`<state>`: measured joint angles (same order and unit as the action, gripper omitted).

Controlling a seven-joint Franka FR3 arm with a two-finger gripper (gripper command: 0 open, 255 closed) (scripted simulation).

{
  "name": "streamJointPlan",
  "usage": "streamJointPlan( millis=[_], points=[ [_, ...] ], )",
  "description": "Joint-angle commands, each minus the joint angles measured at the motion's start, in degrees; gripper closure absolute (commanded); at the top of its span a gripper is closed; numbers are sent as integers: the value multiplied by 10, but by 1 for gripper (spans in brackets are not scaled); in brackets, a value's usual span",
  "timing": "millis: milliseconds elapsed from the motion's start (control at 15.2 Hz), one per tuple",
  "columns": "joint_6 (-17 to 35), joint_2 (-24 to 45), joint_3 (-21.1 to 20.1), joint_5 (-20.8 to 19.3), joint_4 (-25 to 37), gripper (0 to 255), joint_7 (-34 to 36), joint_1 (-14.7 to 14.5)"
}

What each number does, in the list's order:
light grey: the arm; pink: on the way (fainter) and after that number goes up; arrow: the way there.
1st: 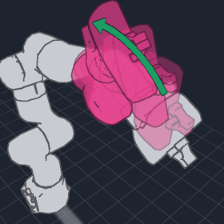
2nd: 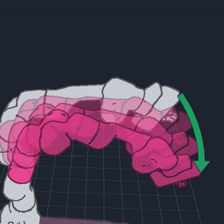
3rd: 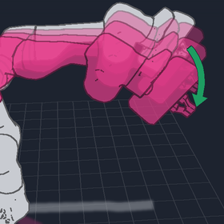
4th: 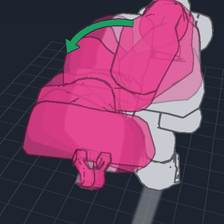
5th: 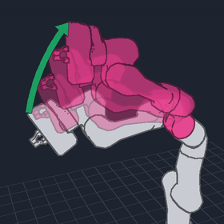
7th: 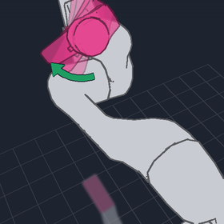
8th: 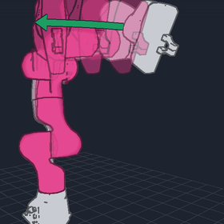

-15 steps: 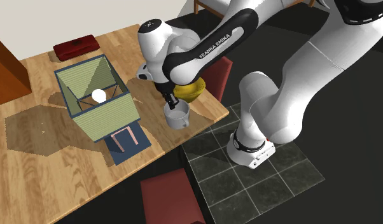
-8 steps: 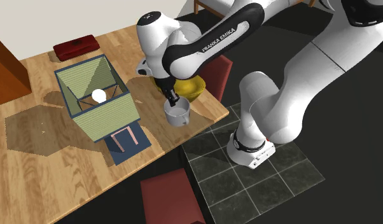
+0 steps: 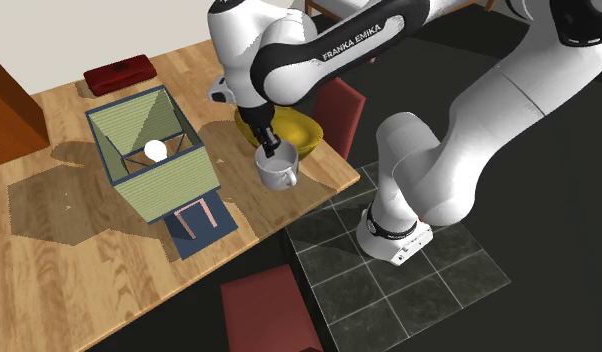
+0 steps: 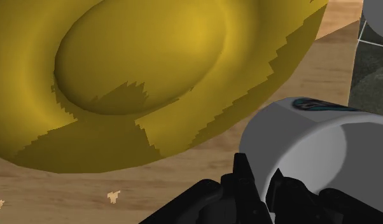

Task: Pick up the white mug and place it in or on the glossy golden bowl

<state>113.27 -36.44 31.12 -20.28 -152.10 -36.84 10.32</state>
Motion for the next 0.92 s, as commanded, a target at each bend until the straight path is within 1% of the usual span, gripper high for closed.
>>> streamJointPlan(
  millis=[0, 858],
  points=[
    [-19, -9, -6, 3, 10, 255, 0, 1],
    [-128, -36, -38, 25, 91, 255, -3, -4]
  ],
)
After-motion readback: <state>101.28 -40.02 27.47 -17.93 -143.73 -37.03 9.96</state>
